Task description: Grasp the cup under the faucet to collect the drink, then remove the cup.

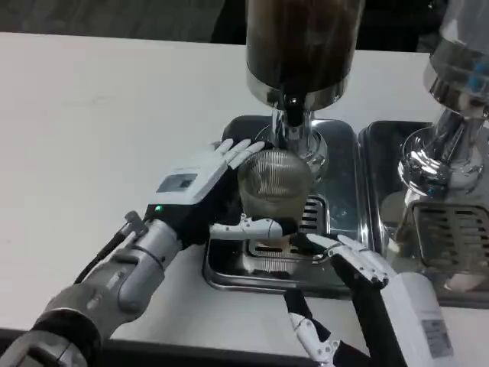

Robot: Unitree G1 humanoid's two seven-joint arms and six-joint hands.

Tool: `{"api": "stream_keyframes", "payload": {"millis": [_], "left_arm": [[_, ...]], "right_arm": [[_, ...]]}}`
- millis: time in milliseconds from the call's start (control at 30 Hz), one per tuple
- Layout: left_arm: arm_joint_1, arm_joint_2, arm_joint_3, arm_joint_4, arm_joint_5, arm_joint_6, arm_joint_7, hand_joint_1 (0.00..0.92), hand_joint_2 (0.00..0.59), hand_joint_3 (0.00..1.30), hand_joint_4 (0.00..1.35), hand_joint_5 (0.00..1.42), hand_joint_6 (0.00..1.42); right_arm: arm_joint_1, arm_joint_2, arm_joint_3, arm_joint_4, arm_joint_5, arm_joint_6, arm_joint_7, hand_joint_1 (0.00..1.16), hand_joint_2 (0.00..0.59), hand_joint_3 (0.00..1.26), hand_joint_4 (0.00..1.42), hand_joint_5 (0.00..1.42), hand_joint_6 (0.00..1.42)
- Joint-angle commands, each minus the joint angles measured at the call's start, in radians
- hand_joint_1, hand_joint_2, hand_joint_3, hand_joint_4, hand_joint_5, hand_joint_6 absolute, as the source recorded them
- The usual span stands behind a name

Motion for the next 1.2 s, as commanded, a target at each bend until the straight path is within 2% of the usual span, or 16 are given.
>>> {"api": "stream_keyframes", "payload": {"millis": [33, 267, 400, 767, 1067, 1200], "left_arm": [[-0.034, 0.005, -0.005, -0.005, 0.004, 0.008, -0.019, 0.109, 0.02, 0.09, 0.0, 0.0, 0.0], [-0.029, 0.017, -0.01, -0.016, 0.006, -0.028, -0.03, 0.092, 0.017, 0.0, 0.0, 0.0, 0.0], [-0.021, 0.03, -0.012, -0.024, 0.008, -0.05, -0.032, 0.062, 0.006, 0.0, 0.0, 0.0, 0.0], [0.013, 0.084, 0.023, -0.079, -0.023, -0.109, -0.03, 0.057, 0.009, 0.0, 0.0, 0.0, 0.0], [0.125, 0.186, 0.104, -0.209, -0.096, -0.22, -0.048, 0.05, 0.015, 0.0, 0.0, 0.0, 0.0], [0.196, 0.238, 0.157, -0.289, -0.138, -0.266, -0.066, 0.048, 0.016, 0.0, 0.0, 0.0, 0.0]], "right_arm": [[0.003, 0.009, 0.007, 0.012, 0.006, 0.008, -0.01, 0.5, 0.423, 0.36, 0.37, 0.25, 0.29], [0.012, 0.018, 0.014, 0.015, 0.001, 0.011, -0.016, 0.51, 0.423, 0.36, 0.38, 0.26, 0.29], [0.003, 0.019, 0.017, 0.021, 0.003, 0.01, -0.016, 0.51, 0.423, 0.36, 0.38, 0.26, 0.29], [-0.043, 0.011, 0.024, 0.058, 0.023, -0.002, -0.009, 0.5, 0.418, 0.36, 0.38, 0.26, 0.27], [-0.068, -0.001, 0.012, 0.072, 0.038, -0.008, -0.02, 0.5, 0.411, 0.36, 0.38, 0.26, 0.27], [-0.079, -0.009, 0.004, 0.077, 0.048, -0.013, -0.018, 0.5, 0.41, 0.36, 0.38, 0.26, 0.27]]}}
